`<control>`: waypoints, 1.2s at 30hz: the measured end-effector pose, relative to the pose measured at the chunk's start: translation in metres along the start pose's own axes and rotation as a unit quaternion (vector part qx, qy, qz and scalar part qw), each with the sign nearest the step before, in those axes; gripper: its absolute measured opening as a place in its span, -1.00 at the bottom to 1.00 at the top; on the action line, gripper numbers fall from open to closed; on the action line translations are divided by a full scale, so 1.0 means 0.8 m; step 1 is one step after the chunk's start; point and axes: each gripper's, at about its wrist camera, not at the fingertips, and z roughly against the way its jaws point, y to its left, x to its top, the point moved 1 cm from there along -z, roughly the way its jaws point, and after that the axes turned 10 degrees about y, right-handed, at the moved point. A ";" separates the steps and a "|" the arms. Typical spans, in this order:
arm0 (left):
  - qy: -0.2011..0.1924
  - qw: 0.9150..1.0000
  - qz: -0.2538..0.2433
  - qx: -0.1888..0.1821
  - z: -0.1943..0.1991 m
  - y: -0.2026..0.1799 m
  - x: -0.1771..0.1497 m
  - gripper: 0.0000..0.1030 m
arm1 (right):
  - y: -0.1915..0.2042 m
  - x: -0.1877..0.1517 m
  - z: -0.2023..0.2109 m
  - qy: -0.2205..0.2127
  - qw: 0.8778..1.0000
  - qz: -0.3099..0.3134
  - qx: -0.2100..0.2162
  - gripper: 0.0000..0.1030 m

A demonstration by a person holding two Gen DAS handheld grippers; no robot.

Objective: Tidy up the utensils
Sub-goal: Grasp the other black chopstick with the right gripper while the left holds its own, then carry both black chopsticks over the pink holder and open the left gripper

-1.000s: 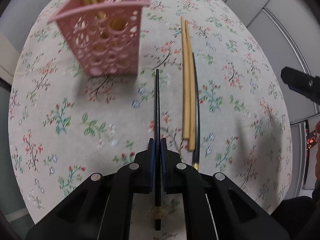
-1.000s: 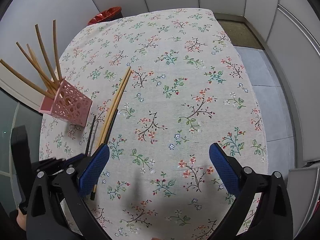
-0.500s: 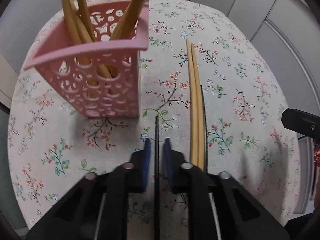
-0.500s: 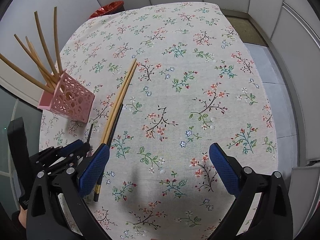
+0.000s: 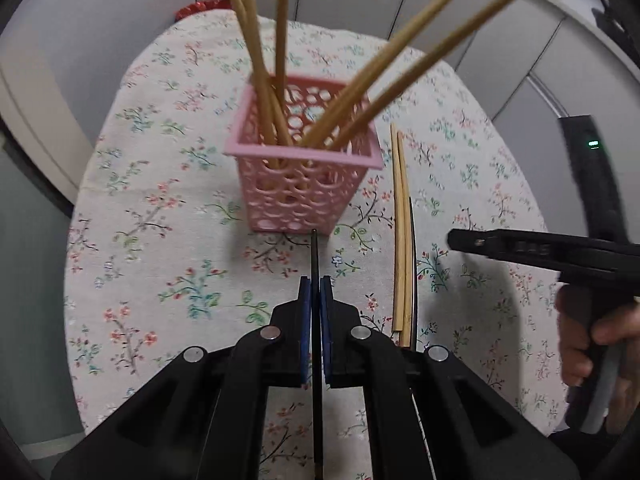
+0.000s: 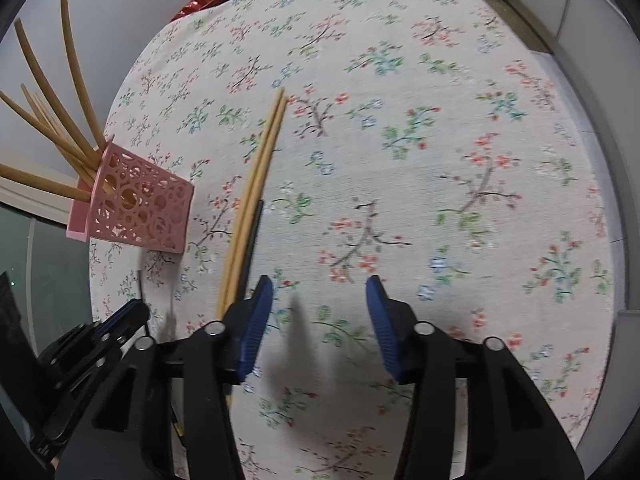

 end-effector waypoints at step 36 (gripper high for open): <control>-0.071 0.997 -0.002 0.014 0.067 0.018 -0.020 -0.91 | 0.056 0.015 -0.037 0.001 0.999 0.038 -0.034 -0.93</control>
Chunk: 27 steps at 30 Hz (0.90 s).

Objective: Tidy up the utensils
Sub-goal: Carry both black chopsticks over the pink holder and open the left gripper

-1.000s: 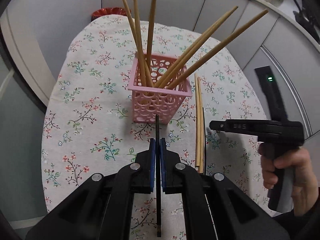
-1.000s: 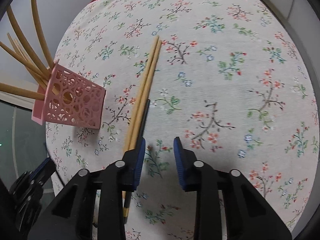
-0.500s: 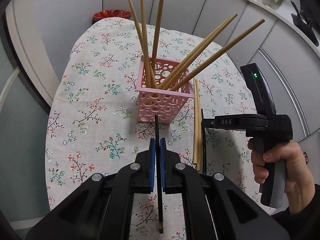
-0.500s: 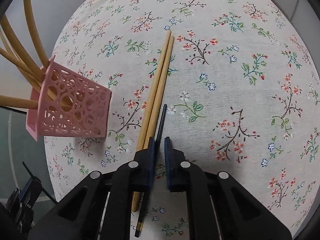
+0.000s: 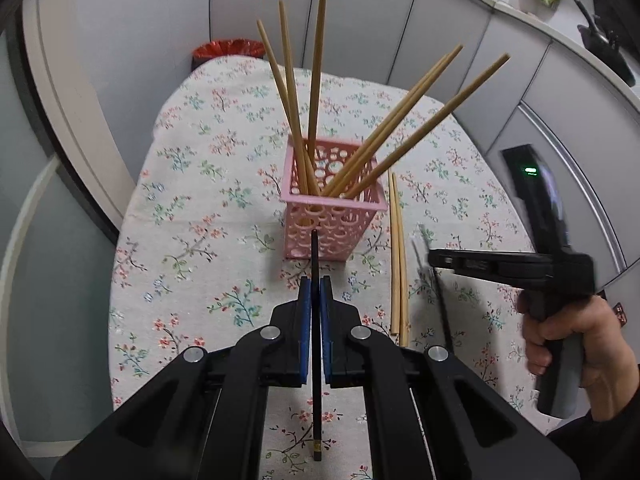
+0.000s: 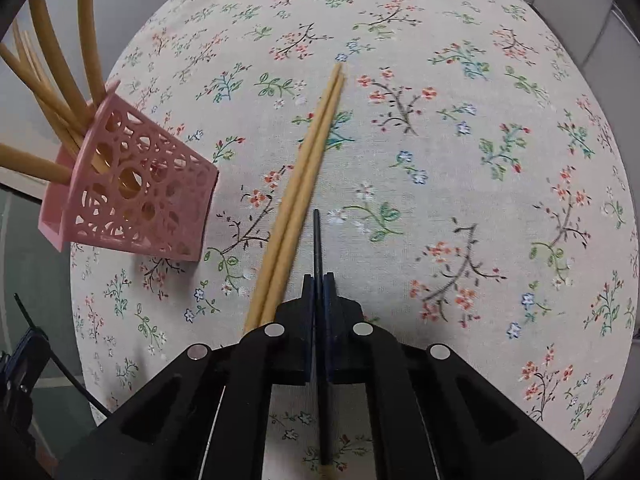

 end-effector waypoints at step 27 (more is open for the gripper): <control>-0.224 0.973 0.020 0.040 0.134 -0.015 0.021 -0.92 | 0.017 -0.106 0.236 -0.260 0.959 0.112 0.005 -0.94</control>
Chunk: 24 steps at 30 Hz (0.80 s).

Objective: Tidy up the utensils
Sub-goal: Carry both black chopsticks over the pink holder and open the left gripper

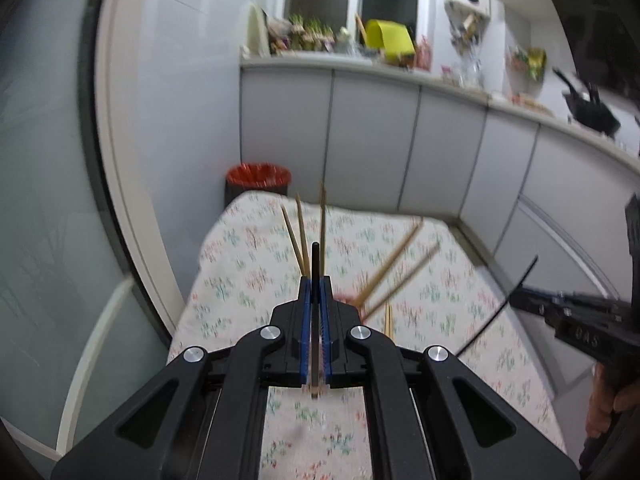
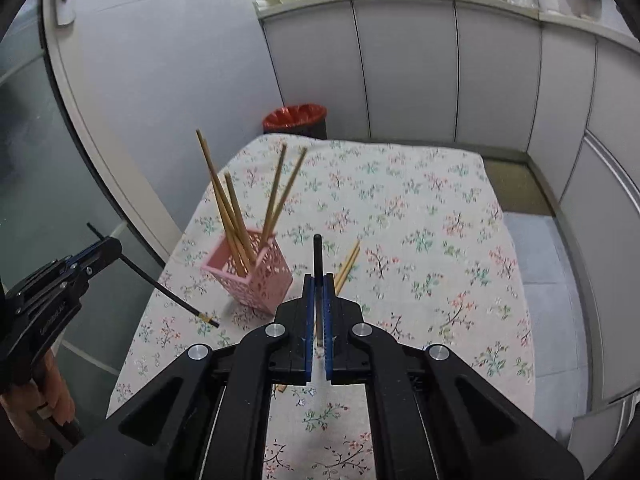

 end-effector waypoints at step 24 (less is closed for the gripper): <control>-0.032 0.998 0.049 0.007 -0.082 0.006 0.032 -0.91 | 0.032 0.025 0.022 -0.027 0.999 0.001 0.047 -0.94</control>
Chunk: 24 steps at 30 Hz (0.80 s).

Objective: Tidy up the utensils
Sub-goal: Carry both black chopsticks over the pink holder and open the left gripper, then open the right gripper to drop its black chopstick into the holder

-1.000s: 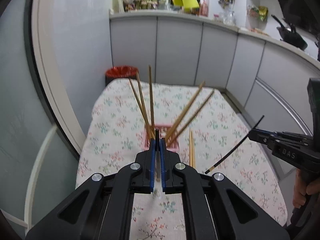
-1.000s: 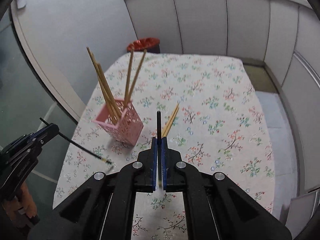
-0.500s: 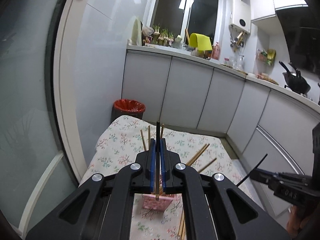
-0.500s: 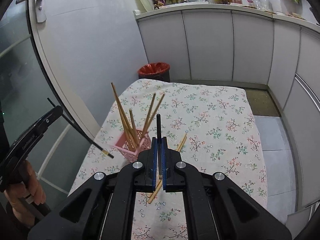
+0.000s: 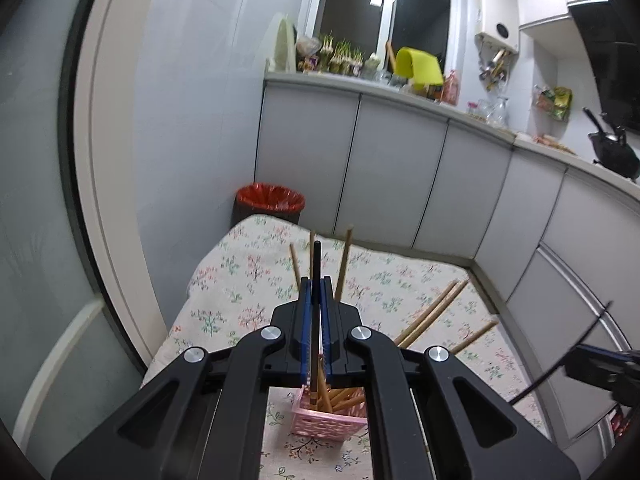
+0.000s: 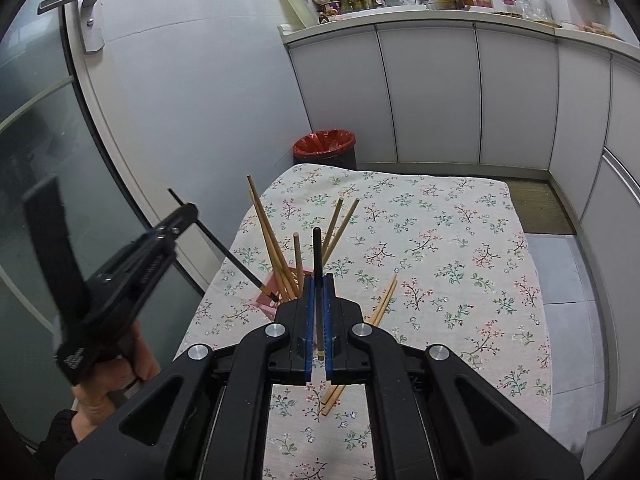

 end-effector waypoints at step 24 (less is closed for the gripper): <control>0.122 0.992 0.027 0.024 0.027 0.067 -0.042 0.08 | 0.072 0.027 -0.004 -0.044 0.999 0.030 0.009 -0.94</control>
